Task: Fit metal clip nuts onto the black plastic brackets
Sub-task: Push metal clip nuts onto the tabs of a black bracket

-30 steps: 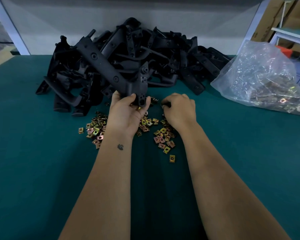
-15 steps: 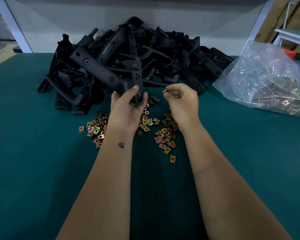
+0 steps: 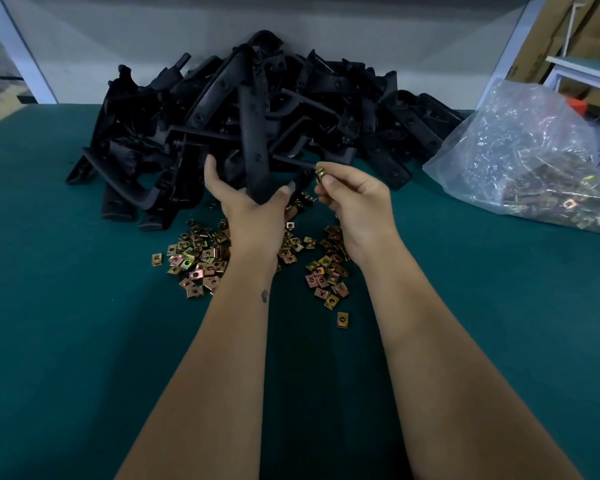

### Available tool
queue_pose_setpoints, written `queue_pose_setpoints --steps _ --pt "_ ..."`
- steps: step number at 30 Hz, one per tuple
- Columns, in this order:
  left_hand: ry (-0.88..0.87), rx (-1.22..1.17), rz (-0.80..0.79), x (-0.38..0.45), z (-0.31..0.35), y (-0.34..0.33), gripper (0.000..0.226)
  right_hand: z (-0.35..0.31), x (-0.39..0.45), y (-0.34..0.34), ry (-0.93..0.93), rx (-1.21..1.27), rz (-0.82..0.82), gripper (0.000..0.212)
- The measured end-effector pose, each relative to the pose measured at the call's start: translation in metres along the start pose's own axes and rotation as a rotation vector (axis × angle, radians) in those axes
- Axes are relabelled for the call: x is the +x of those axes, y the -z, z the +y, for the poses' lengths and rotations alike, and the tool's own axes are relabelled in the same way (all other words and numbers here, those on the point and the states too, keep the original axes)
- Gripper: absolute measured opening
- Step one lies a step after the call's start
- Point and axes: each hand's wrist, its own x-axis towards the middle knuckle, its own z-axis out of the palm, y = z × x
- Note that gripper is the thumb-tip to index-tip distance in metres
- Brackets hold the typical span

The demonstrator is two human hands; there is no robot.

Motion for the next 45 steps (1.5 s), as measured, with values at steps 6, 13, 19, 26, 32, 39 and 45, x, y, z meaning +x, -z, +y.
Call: queue_pose_setpoints --steps 6,13,19,26,32,39,45 --pt "-0.090 0.248 -0.065 -0.002 0.000 -0.001 0.037 0.002 0.000 -0.002 -0.011 -0.001 -0.067 0.021" --pt "0.038 0.179 -0.130 -0.002 0.002 -0.005 0.037 0.001 -0.004 -0.003 0.042 -0.166 -0.108 0.022" --pt "0.132 0.104 -0.101 -0.003 0.009 -0.003 0.022 0.001 -0.005 -0.007 0.105 -0.297 -0.069 0.016" --pt "0.091 0.165 -0.091 -0.004 0.008 -0.002 0.019 -0.001 -0.007 -0.007 0.153 -0.364 -0.094 0.019" --pt "0.101 0.154 -0.081 -0.005 0.009 -0.001 0.017 -0.001 -0.007 -0.008 0.196 -0.408 -0.091 0.019" --pt "0.108 0.123 -0.079 -0.006 0.010 -0.001 0.015 0.000 -0.008 -0.009 0.217 -0.424 -0.096 0.017" --pt "0.124 0.119 -0.079 -0.007 0.011 -0.001 0.017 -0.001 -0.007 -0.007 0.200 -0.384 -0.074 0.019"
